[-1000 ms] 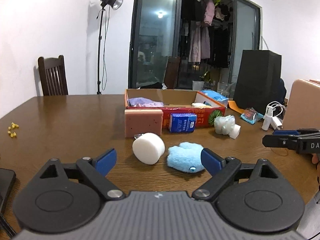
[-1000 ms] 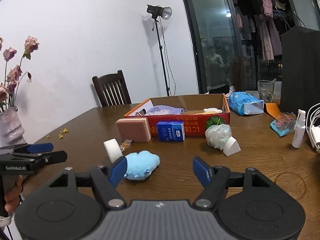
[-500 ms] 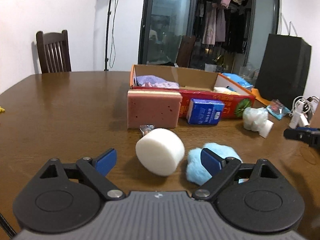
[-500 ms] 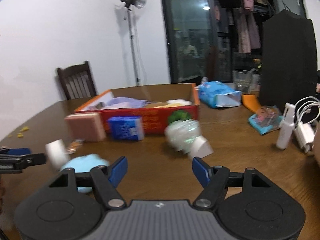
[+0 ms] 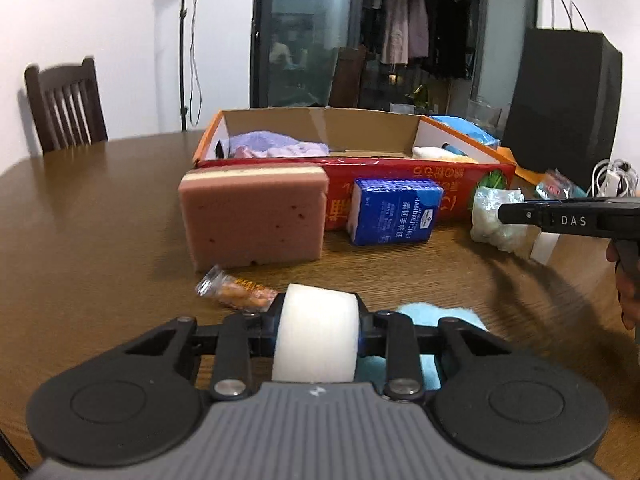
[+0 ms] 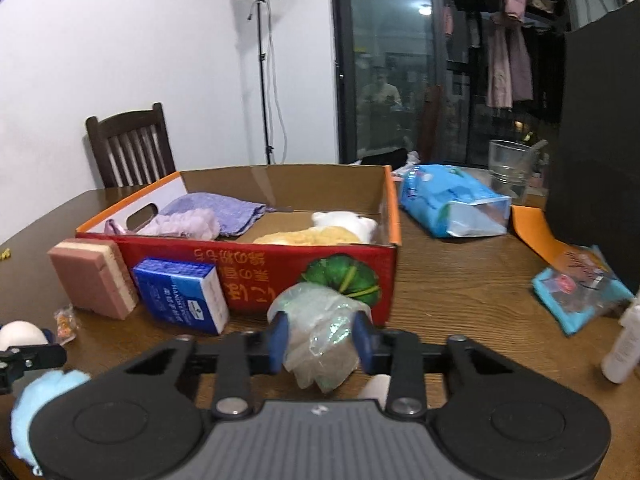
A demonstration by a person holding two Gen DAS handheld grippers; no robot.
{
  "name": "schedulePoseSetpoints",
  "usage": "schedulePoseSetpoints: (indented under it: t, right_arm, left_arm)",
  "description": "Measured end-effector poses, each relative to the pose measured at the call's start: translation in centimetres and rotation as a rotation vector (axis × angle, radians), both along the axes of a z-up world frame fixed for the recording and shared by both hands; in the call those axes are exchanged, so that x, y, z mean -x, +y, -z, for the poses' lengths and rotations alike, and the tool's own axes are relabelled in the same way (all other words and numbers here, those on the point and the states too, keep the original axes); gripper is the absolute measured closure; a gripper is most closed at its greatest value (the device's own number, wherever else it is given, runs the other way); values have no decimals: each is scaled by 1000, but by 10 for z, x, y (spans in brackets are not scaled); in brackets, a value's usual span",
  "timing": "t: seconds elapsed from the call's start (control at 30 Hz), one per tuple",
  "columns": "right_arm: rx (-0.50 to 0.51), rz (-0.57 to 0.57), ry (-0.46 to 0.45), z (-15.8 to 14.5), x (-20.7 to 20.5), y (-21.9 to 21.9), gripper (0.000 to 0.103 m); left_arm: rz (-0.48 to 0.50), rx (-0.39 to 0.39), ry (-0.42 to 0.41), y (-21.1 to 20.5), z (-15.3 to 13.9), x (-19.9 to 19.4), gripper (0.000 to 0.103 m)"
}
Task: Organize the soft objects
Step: 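Grasp the white round sponge with the left gripper while the right gripper grasps the clear plastic bag, then carry the sponge and plastic bag into the box and open both grippers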
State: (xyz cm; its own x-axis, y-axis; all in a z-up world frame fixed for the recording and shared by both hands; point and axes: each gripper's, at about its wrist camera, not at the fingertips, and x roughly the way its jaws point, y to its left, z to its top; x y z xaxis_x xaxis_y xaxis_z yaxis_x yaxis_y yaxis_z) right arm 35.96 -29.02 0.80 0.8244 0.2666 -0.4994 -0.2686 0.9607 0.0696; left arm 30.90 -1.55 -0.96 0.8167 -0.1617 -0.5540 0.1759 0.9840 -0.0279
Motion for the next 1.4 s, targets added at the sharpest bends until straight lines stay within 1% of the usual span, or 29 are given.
schedulePoseSetpoints:
  t: [0.03, 0.13, 0.27, 0.33, 0.47, 0.7, 0.83, 0.97, 1.03, 1.1, 1.2, 1.23, 1.3, 1.37, 1.4]
  right_arm:
    - [4, -3, -6, 1, 1, 0, 78]
    - [-18, -3, -10, -2, 3, -3, 84]
    - [-27, -1, -34, -11, 12, -4, 86]
    - [-36, -9, -60, -19, 24, -2, 86]
    - [-93, -42, -90, -31, 61, 2, 86]
    - [-111, -115, -97, -37, 135, 11, 86]
    - [-129, -93, -91, -34, 153, 4, 86]
    - [-144, -79, -95, -34, 155, -4, 87]
    - [-136, -89, -108, -38, 149, -6, 87]
    - [-123, -108, -120, -45, 136, -7, 87]
    - [-92, -130, -153, -64, 100, -8, 88]
    - [-87, -134, -162, -71, 83, -10, 88]
    - [-92, -140, -152, -88, 35, -11, 88]
    - [-80, -128, -107, -97, -21, -8, 88]
    - [-64, -127, -77, -100, -50, -5, 88]
  left_arm:
    - [5, -14, -9, -2, 1, 1, 73]
    - [10, -7, -10, -2, -2, 2, 74]
    - [-11, -8, -48, 1, -18, 14, 74]
    - [-12, -8, -74, 2, -29, 25, 74]
    - [-18, -13, -119, 3, -47, 53, 74]
    - [11, 19, -145, -6, -62, 95, 74]
    - [31, 28, -159, -14, -68, 106, 73]
    - [55, 24, -175, -21, -74, 101, 73]
    - [79, 24, -176, -25, -78, 88, 73]
    - [106, 28, -174, -30, -87, 63, 73]
    - [149, 54, -160, -38, -108, 6, 73]
    - [151, 63, -140, -42, -116, -24, 73]
    - [142, 64, -98, -50, -125, -80, 73]
    - [126, 71, -33, -60, -128, -138, 73]
    - [116, 83, 19, -65, -126, -173, 73]
